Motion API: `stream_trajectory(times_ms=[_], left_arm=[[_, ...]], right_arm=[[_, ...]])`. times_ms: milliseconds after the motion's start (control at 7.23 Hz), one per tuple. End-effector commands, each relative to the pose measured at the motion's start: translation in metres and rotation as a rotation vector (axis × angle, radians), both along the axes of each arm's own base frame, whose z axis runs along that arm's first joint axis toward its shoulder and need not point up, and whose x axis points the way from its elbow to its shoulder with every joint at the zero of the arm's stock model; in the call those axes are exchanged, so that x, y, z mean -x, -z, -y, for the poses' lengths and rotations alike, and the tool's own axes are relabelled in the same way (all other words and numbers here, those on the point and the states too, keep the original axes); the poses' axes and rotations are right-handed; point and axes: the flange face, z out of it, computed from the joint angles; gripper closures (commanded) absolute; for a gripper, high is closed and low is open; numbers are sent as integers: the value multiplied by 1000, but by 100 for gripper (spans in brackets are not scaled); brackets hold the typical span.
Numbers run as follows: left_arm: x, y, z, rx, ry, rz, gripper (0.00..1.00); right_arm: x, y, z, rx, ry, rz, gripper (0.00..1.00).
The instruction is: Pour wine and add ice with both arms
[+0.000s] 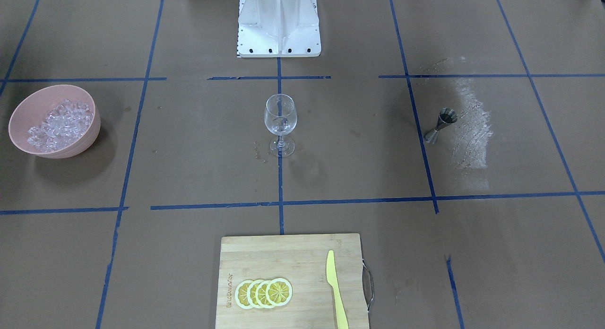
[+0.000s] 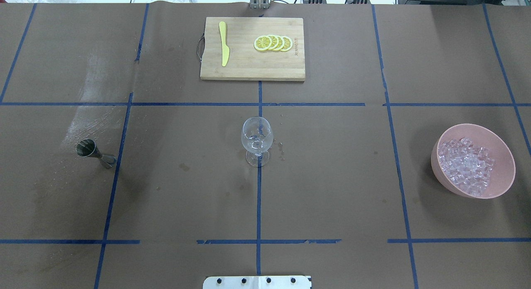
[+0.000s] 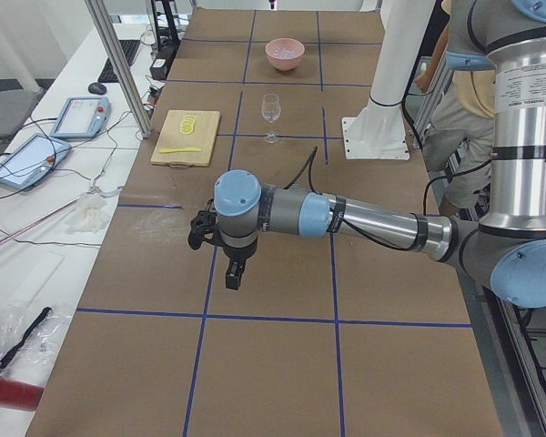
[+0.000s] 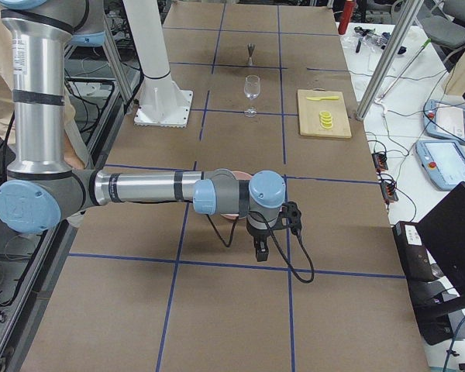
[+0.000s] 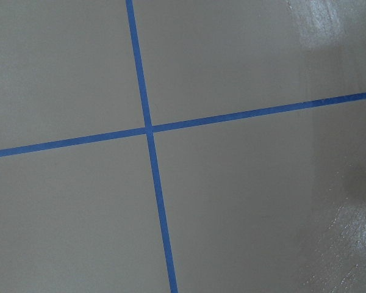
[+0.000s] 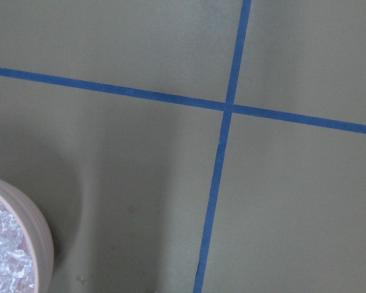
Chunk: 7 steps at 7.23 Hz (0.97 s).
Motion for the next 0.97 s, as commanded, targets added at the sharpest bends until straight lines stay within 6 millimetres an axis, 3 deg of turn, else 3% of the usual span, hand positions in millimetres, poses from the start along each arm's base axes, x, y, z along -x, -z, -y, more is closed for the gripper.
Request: stream_trajectory(times_ms=[0, 277, 554, 692, 830], left_arm=[[1, 4, 3, -23, -1, 55, 0], [1, 12, 6, -48, -4, 58, 0], [2, 51, 18, -139, 7, 91, 0], [3, 73, 34, -187, 14, 90, 0], [3, 93, 44, -244, 19, 87, 0]], right_arm=[[1, 6, 2, -12, 1, 2, 0], [7, 31, 9, -110, 14, -5, 0], [16, 44, 13, -197, 15, 15, 0], [26, 49, 16, -210, 36, 12, 0], [49, 64, 28, -261, 83, 18, 0]])
